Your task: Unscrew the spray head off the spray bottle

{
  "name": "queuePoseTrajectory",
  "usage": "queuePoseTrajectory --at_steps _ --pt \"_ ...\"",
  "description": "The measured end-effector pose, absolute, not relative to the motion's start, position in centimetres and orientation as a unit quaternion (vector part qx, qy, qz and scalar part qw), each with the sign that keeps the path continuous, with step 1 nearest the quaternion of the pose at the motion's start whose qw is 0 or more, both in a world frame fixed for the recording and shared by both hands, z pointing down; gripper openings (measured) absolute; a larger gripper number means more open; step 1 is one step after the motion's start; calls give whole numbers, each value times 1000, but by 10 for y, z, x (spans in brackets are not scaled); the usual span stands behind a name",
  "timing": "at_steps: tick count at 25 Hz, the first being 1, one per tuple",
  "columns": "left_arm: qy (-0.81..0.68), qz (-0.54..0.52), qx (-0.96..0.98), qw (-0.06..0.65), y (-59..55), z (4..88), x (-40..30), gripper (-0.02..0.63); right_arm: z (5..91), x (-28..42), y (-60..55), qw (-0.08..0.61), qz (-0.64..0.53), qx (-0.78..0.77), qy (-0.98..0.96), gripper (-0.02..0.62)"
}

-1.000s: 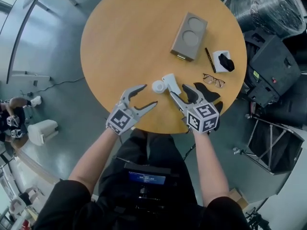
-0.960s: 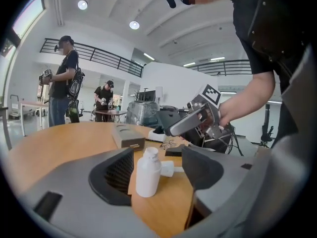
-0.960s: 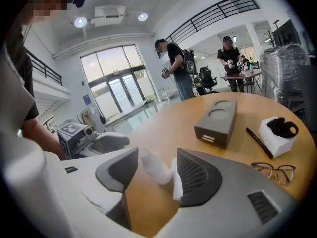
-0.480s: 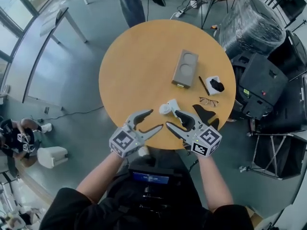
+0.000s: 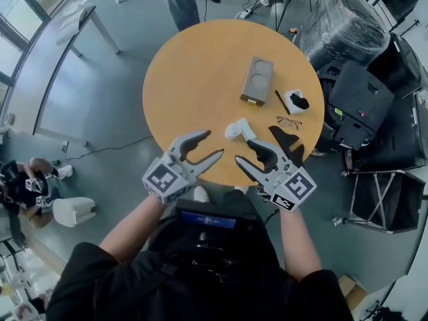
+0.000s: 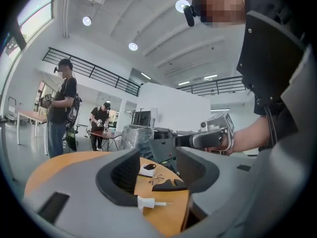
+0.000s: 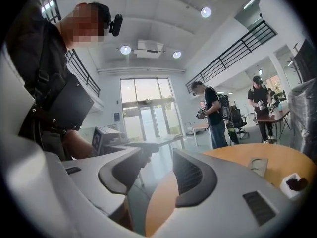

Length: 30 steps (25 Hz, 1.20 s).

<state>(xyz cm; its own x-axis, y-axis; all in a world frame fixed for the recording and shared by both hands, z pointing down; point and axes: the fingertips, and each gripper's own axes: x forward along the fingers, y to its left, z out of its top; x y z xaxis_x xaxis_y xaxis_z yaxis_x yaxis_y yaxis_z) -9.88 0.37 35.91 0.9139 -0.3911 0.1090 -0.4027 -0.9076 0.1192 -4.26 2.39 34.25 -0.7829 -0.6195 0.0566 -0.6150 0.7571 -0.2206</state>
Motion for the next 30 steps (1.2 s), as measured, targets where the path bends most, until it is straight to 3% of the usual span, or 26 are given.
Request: queuePoseTrajectory --at_steps 7,30 --pt "-137 22 986 91 44 342 -91 3 323 -54 56 40 -99 -290 951 31" --pt "-171 24 982 80 97 294 -4 3 273 20 111 30 -63 -274 959 9"
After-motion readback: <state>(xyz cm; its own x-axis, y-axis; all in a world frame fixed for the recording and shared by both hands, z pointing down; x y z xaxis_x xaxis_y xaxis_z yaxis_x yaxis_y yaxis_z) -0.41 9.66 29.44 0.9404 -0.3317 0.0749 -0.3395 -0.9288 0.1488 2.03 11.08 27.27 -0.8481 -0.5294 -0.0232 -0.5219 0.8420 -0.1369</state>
